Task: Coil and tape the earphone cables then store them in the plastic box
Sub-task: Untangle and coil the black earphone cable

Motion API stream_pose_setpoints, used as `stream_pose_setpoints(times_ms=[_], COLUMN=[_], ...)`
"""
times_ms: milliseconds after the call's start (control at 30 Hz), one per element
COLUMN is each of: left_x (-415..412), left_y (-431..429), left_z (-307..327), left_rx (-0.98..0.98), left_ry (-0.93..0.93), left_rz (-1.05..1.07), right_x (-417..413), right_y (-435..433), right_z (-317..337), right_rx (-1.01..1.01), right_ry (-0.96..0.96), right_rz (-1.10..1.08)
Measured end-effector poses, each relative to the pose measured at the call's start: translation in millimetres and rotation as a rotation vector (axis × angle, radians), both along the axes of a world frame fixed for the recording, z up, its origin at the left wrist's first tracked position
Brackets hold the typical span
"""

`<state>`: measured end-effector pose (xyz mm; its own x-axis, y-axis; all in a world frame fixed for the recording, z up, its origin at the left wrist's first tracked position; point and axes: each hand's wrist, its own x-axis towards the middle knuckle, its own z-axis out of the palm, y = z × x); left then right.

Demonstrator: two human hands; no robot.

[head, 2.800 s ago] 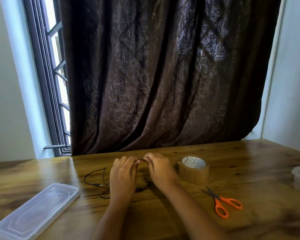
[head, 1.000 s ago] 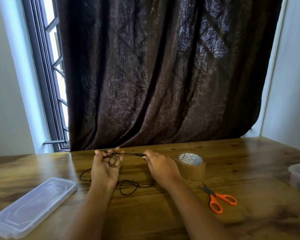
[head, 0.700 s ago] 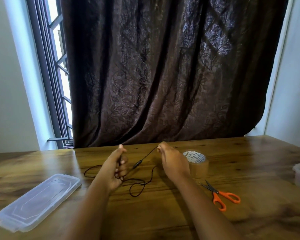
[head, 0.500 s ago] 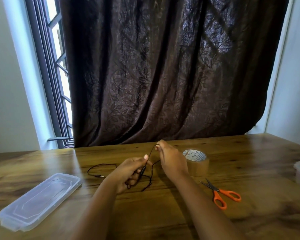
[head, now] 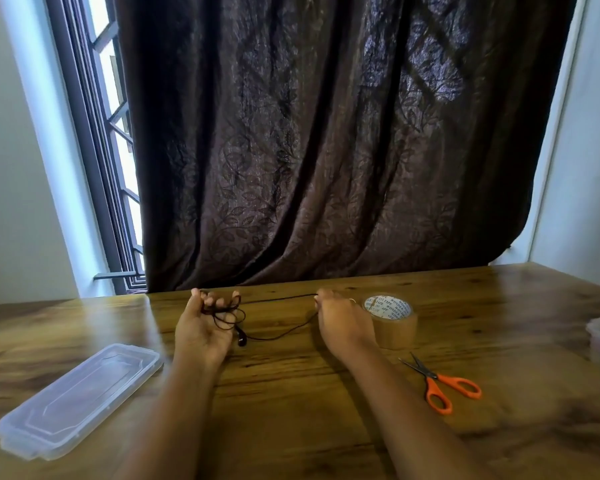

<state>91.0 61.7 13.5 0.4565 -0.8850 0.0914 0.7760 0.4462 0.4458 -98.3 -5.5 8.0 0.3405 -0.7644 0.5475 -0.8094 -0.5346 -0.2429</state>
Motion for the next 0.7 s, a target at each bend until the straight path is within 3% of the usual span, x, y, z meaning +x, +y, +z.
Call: stream_pose_setpoints(times_ms=[100,300,367,400,467,567,700], left_x=[-8,-42,-53,-56,-56,-47,-28], left_y=[-1,-5,-6,-6,-7,-5,-5], left_z=[3,0,-1,1,6,12,4], left_rx=[0.102,0.382,0.430,0.419,0.321,0.133,0.127], left_ry=[-0.189,-1.022,-1.149,-1.116,-0.853,-0.502,-0.382], left_rz=[-0.088,-0.266,-0.367,-0.399,-0.403,-0.207,0.039], right_x=[4,9,9,9,7,6,8], right_y=[4,5,3,3,2,1,2], right_z=[2,2,0,0,0,-2,-9], right_rx=[-0.074,-0.209,-0.195,-0.190,-0.190,-0.115,0.060], right_ry=[-0.053,-0.089,-0.049,-0.049,-0.081,-0.027,0.143], right_rz=[0.021,0.036,0.046,0.051,0.043,0.003,-0.002])
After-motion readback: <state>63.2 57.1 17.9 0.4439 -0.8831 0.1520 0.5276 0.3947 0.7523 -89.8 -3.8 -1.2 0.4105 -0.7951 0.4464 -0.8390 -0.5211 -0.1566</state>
